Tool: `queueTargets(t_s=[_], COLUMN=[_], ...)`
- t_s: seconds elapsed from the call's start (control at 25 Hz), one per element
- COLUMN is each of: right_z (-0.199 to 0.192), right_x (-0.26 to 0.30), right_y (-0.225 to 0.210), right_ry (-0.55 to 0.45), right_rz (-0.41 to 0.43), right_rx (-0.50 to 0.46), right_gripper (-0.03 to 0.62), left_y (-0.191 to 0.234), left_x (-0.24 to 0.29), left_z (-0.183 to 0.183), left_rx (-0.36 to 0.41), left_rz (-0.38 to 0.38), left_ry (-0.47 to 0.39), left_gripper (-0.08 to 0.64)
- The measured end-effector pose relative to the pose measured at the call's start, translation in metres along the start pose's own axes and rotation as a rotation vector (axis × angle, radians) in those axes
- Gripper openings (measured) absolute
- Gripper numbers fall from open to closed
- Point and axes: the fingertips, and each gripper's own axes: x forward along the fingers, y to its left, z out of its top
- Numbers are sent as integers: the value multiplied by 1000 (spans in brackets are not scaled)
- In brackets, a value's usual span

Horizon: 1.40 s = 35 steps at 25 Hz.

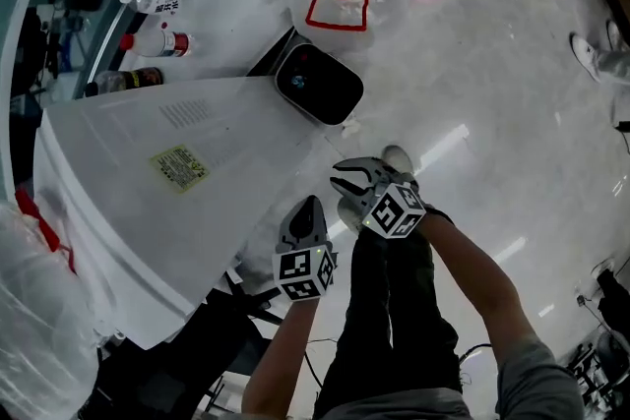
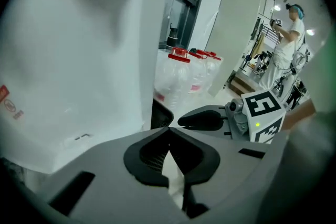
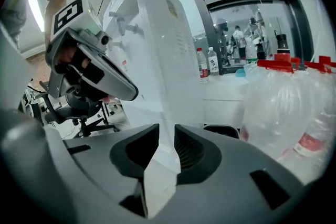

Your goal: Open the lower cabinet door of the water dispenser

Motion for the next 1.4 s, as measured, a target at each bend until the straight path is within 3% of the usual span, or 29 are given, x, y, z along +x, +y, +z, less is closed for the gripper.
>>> queueTargets(t_s=[0.56, 0.96, 1.4], right_z=[-28, -55, -57], right_x=[83, 123, 125], right_y=[-14, -20, -23], right_ry=[43, 135, 118], right_rz=[78, 101, 58], right_rx=[-114, -202, -177], right_gripper=[245, 267, 241], left_y=[22, 36, 50], left_x=[22, 19, 24], left_z=[-34, -52, -63], left_rx=[-48, -64, -105], left_rz=[24, 39, 57], left_ry=[39, 56, 50], left_gripper=[8, 8, 8])
